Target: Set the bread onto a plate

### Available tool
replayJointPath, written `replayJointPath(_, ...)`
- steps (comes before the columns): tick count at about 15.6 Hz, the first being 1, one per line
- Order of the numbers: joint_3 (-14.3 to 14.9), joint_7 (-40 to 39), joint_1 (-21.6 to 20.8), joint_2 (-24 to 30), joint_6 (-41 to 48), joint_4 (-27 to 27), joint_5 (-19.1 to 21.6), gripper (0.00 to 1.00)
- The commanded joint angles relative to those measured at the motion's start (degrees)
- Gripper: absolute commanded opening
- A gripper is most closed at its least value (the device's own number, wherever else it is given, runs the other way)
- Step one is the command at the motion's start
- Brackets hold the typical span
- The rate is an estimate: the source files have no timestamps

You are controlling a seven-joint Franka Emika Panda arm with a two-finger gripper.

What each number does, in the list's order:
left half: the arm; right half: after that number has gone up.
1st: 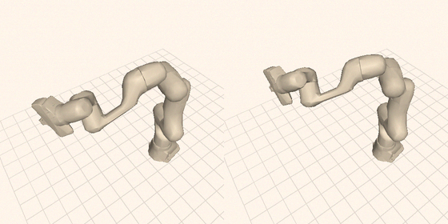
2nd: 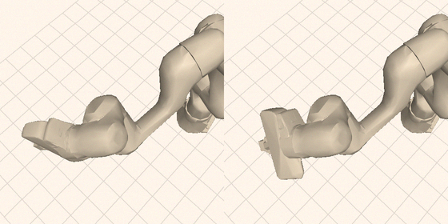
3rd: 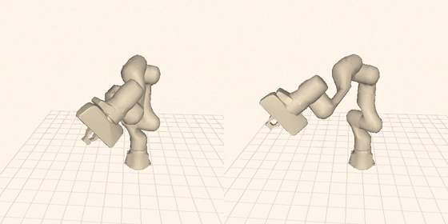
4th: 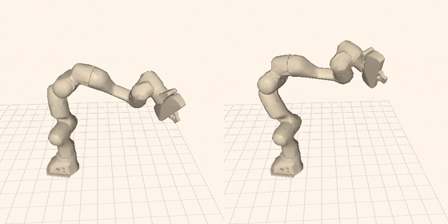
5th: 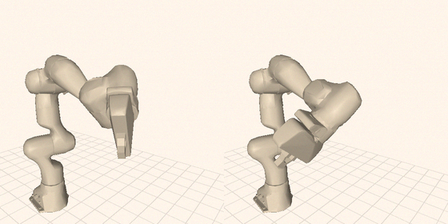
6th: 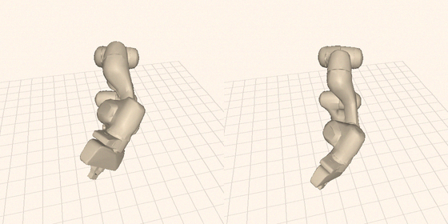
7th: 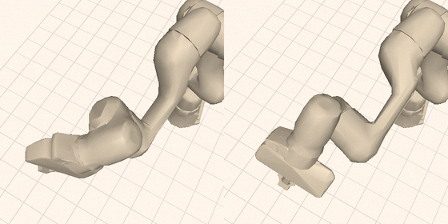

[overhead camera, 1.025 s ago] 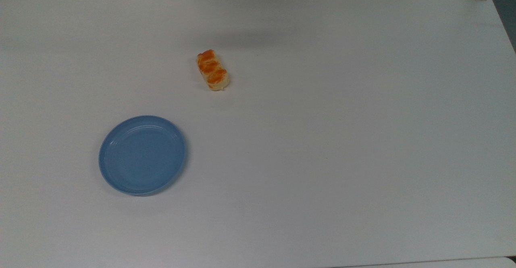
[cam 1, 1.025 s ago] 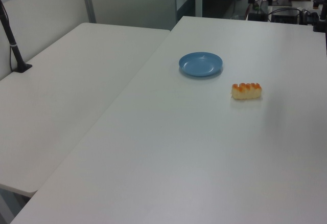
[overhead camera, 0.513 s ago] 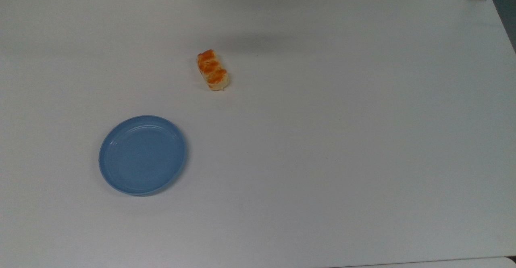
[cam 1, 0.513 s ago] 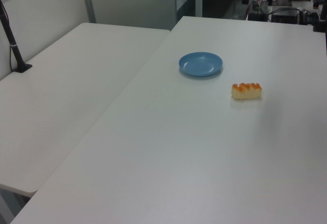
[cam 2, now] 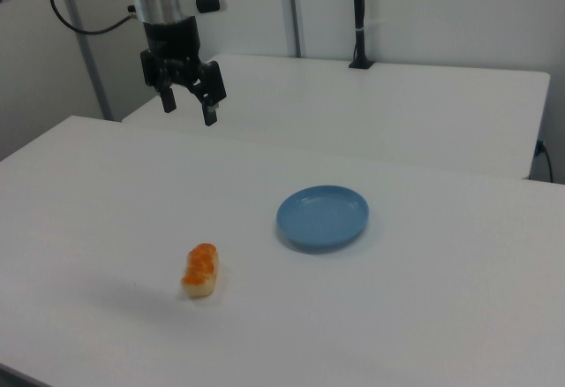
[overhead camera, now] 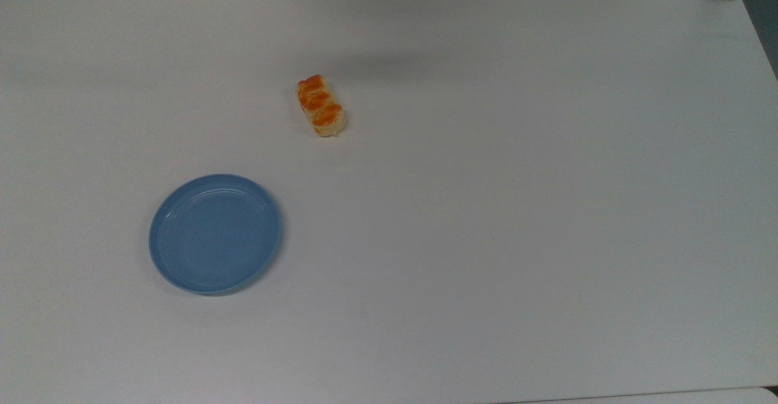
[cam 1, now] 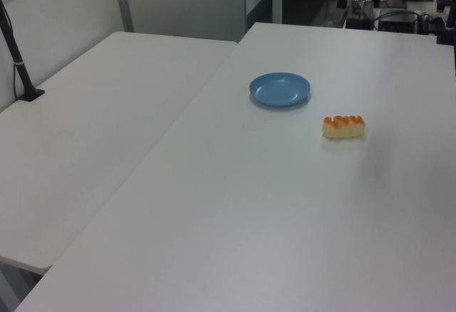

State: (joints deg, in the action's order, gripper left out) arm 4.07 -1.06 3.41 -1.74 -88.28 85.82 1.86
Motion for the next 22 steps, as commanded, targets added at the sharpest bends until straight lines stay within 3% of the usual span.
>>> replayJointPath(1, -0.1, -0.9, -0.7, 0.8, -0.9, 1.6, -1.3, 1.0)
replayJointPath(12, -0.3, -5.4, -0.7, 2.7, -1.0, 5.1, -1.3, 1.0)
replayJointPath(17, -2.5, -11.7, 0.3, 11.1, -7.2, 17.6, -1.0, 1.0)
replayJointPath(20, -2.7, -13.8, 0.5, 11.7, -9.6, 21.0, -1.0, 1.0)
replayJointPath(22, -4.3, -15.4, 0.5, 11.8, -13.4, 25.0, -1.2, 1.0)
